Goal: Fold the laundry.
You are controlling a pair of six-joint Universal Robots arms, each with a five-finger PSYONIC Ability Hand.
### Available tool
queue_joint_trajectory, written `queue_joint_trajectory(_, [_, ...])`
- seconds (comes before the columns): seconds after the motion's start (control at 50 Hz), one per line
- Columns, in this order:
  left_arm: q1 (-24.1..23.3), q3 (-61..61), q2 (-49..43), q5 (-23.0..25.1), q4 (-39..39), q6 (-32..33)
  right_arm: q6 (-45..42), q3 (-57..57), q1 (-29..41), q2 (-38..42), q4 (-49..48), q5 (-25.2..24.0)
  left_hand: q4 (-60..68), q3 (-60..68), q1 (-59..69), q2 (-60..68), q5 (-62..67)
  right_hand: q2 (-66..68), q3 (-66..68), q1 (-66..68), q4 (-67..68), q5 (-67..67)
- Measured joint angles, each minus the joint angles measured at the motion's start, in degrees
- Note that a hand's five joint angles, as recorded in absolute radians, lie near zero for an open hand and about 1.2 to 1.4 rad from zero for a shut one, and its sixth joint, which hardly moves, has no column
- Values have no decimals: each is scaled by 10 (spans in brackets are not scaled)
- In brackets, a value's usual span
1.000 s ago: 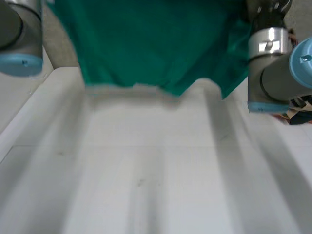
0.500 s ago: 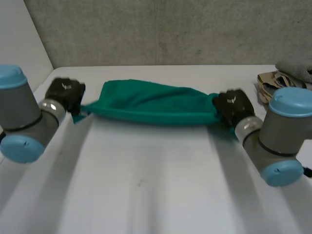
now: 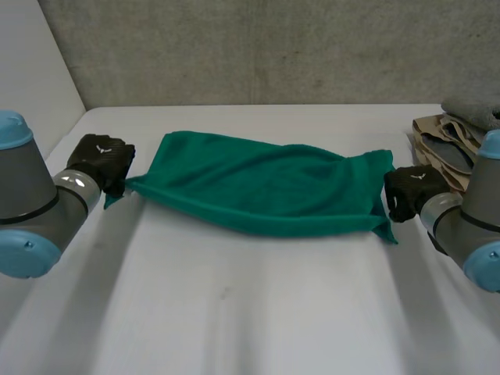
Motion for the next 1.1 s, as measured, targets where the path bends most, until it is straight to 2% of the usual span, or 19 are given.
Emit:
queue_joint_trajectory(0.06, [2, -2, 9, 0, -8, -2, 4, 2, -6, -6, 0, -12, 0, 0, 0, 0, 0, 46, 54, 32, 59, 57])
queue_joint_trajectory(0.22, [9, -16, 52, 4, -41, -10, 8, 8, -33, -24, 22, -84, 0, 0, 0, 0, 0, 46, 56, 32, 63, 57])
queue_joint_trajectory(0.26, [10, -22, 64, 5, -50, -11, 2, 12, -41, -33, 39, -101, 0, 0, 0, 0, 0, 10, 16, 17, 20, 26])
queue_joint_trajectory(0.34, [9, -32, 83, 9, -60, -10, -14, 24, -54, -48, 67, -124, 0, 0, 0, 0, 0, -117, -110, -112, -108, -104])
queue_joint_trajectory(0.4, [8, -34, 85, 10, -59, -8, -20, 38, -58, -53, 65, -129, 0, 0, 0, 0, 0, -199, -191, -193, -191, -191])
queue_joint_trajectory(0.68, [6, 5, 58, 4, -53, -8, 39, 50, -41, 4, -3, -114, 0, 0, 0, 0, 0, -219, -231, -228, -234, -242])
queue_joint_trajectory(0.76, [5, 16, 56, 3, -57, -8, 63, 35, -31, 30, -14, -110, 0, 0, 0, 0, 0, -203, -198, -198, -202, -194])
queue_joint_trajectory(0.84, [4, 21, 57, 2, -64, -9, 94, 22, -25, 45, -27, -102, 0, 0, 0, 0, 0, 31, 30, 27, 32, 39])
queue_joint_trajectory(0.94, [7, 14, 64, 1, -80, -8, 115, 28, -30, 28, -36, -96, 0, 0, 0, 0, 0, 46, 54, 28, 63, 54])
queue_joint_trajectory(1.0, [12, -2, 77, 1, -103, -2, 87, 46, -40, -11, -26, -99, 0, 0, 0, 0, 0, 46, 54, 28, 63, 54])
queue_joint_trajectory(1.1, [21, -42, 116, 2, -168, 37, -55, 86, -69, -94, 44, -116, 0, 0, 0, 0, 0, 46, 55, 28, 63, 54])
